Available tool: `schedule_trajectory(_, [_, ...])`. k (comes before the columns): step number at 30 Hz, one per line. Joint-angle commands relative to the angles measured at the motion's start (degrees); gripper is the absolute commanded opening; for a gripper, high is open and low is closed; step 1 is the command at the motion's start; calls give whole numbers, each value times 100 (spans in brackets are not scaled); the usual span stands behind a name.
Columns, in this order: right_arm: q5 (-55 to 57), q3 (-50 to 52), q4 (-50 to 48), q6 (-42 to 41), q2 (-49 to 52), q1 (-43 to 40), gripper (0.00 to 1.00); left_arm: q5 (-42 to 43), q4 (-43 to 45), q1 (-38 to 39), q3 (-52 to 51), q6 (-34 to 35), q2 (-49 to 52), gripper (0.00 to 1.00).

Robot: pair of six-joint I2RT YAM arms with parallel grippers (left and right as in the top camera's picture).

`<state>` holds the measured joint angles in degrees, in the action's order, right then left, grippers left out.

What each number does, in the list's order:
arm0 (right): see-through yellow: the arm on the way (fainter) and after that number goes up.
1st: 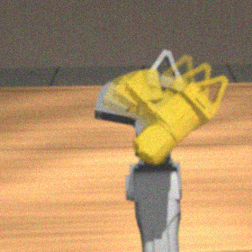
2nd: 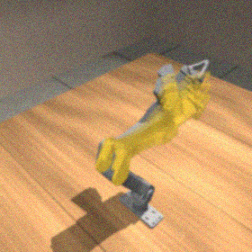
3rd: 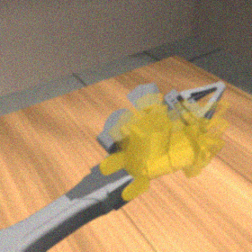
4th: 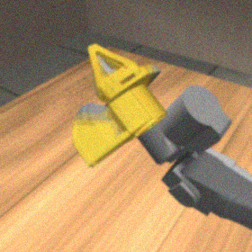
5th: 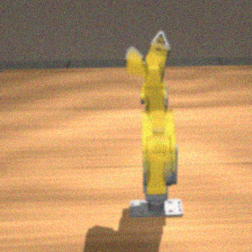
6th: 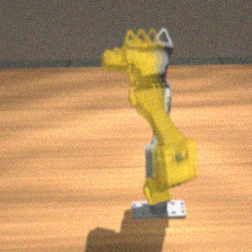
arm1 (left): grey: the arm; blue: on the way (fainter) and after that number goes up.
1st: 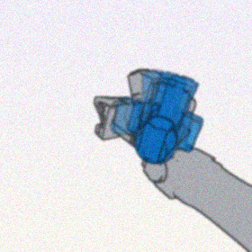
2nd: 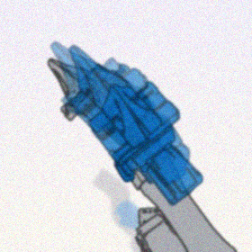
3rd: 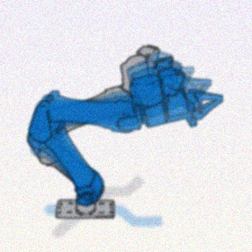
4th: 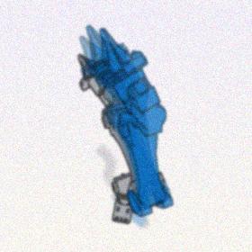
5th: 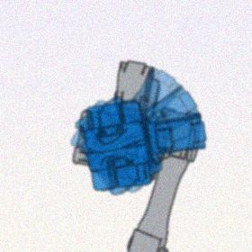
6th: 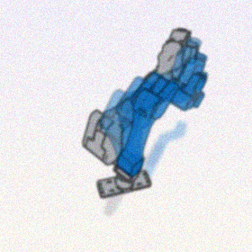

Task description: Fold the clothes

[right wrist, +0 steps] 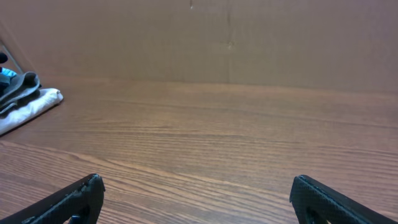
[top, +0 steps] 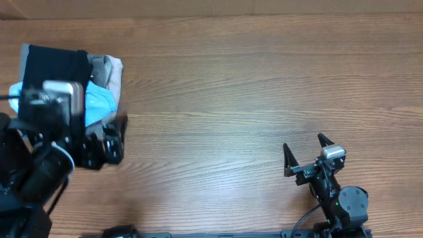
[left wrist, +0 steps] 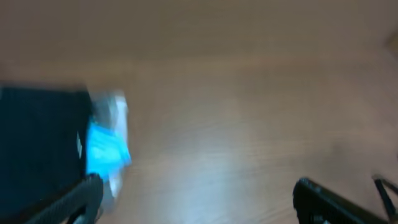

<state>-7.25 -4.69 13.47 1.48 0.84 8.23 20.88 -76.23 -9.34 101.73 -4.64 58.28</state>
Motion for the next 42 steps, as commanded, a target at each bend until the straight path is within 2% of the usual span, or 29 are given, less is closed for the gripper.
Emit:
schedule_trajectory(1, [-31, 59, -35, -15, -68, -26, 100, 470, 1093, 125, -1054, -234, -413, 100])
schedule_trajectory(7, [-31, 59, -35, -15, -68, -26, 100, 542, 3779, 752, -3888, -317, -1554, 100])
schedule_trajectory(14, [-31, 59, -35, -15, -68, -26, 100, 540, 5528, 1279, -6631, -455, -2970, 100])
schedule_trajectory(19, [-31, 59, -35, -15, -68, -26, 100, 555, 6330, 1464, -8118, -457, -4140, 100])
schedule_trajectory(24, [-31, 59, -35, -15, -68, -26, 100, 450, 6432, 1462, -8942, -457, -5184, 100])
schedule_trajectory(30, [-31, 59, -35, -15, -68, -26, 100, 225, 6461, 1462, -9519, -457, -5827, 100])
schedule_trajectory(35, [-31, 59, -35, -15, -68, -26, 100, 120, 7097, 1464, -10002, -452, -5810, 100])
schedule_trajectory(42, [-31, 59, -35, -15, -68, -26, 100, 118, 7217, 1462, -10072, -455, -5807, 100])
